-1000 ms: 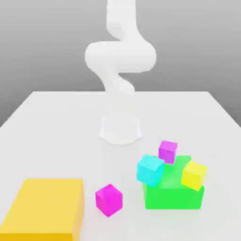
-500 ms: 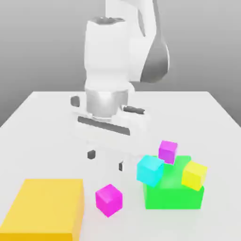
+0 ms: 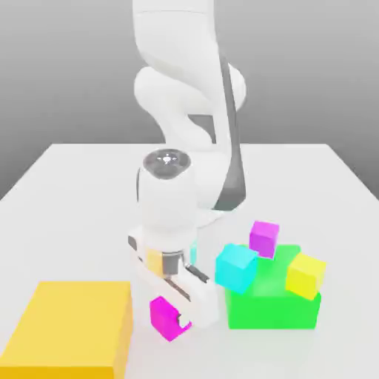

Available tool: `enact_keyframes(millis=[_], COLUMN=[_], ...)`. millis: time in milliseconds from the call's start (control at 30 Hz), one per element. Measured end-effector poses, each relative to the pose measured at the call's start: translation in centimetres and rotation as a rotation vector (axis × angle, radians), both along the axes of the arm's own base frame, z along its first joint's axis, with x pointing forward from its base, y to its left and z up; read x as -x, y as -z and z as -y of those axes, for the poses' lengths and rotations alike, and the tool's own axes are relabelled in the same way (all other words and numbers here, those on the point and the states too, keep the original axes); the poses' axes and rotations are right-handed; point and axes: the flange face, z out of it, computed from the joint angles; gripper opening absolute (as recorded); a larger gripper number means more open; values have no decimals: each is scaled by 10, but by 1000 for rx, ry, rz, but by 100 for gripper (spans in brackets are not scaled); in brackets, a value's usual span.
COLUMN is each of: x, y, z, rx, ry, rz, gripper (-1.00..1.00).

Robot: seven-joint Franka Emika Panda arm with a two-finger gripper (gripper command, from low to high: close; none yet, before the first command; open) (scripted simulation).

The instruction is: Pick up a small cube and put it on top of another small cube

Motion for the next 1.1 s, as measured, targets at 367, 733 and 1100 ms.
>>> enact_keyframes(millis=[367,733,1100], x=[-23,-27,12], y=[-92,-199,-137], z=[-1,-183,-232], rx=[-3,-31,0], ry=[-110,-956,-1128], rz=[47,80,-1], gripper=[-100,-100,100])
